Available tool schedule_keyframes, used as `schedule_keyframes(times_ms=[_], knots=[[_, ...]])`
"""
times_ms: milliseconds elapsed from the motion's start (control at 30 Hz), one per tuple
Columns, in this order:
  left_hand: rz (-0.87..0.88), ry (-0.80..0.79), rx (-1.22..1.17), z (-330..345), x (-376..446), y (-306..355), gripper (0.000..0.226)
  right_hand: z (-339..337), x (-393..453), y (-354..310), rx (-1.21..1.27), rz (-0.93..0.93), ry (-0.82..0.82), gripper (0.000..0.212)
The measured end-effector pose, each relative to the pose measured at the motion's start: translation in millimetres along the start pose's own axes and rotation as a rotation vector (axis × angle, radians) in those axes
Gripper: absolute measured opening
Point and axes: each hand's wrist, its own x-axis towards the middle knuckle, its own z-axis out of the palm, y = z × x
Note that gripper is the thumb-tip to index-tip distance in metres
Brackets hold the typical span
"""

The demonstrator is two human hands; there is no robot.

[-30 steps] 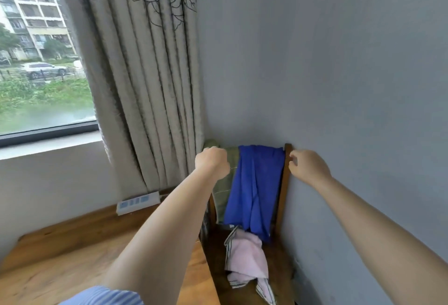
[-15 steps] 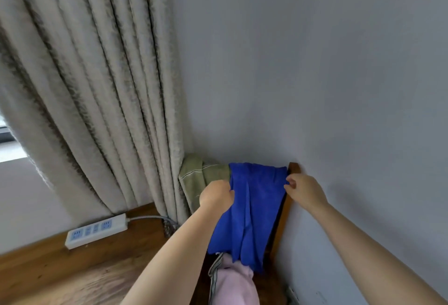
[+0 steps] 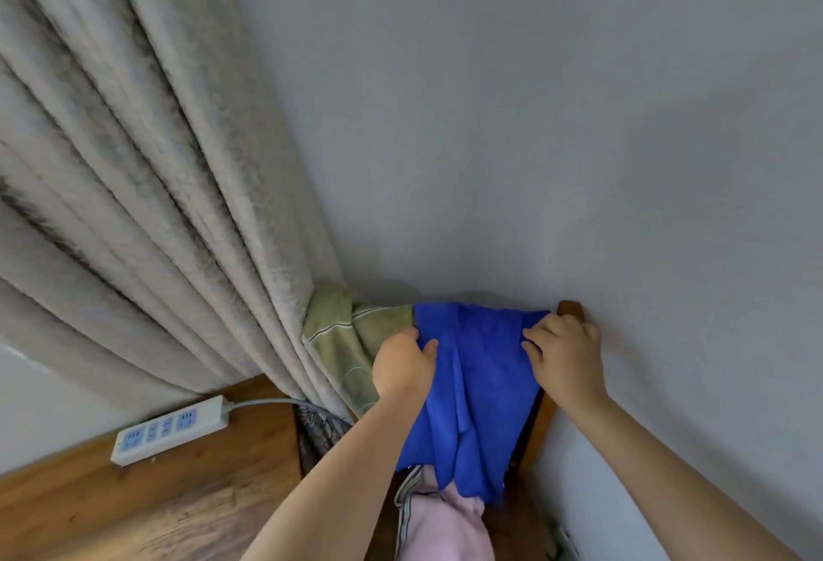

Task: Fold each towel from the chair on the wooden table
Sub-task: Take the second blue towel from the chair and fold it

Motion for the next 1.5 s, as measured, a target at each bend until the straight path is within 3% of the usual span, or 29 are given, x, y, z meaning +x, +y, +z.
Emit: schedule_keyframes(times_ms=[133, 267, 600, 733, 867, 967, 1100, 1200, 1300, 1500], knots=[[0.04, 0.091, -0.06, 0, 3, -1, 0.023, 5, -2, 4, 0.014, -0.026, 0.02, 0.028], [0.189, 0.055, -0.032, 3, 4, 9, 0.024, 8, -8, 7, -0.031, -0.075, -0.05, 0.046], [0.146, 0.019, 0.037, 8, 10, 40, 0.024, 5, -3, 17, 0.229, -0.038, -0.004, 0.032], [0.126, 0.051, -0.19, -2, 11, 48, 0.015, -14, 3, 20, 0.405, 0.148, 0.027, 0.023], [0.152, 0.074, -0.508, -21, 15, 60, 0.013, -38, 12, 20, 0.472, 0.218, 0.109, 0.019], [0.181, 0.022, -0.602, -36, 14, 69, 0.01, -56, 22, 22, 0.477, 0.261, 0.13, 0.017], [0.165, -0.187, -0.348, -37, 9, 56, 0.028, -52, 15, 22, 0.383, 0.247, -0.092, 0.021], [0.198, -0.201, 0.033, -30, 6, 34, 0.015, -39, 4, 22, 0.309, 0.239, -0.23, 0.034], [0.332, -0.174, 0.323, -24, 10, 15, 0.038, -35, 6, 21, 0.154, 0.173, -0.332, 0.043], [0.401, -0.2, 0.478, -18, 19, 3, 0.048, -25, 15, 15, -0.019, 0.089, -0.42, 0.031]])
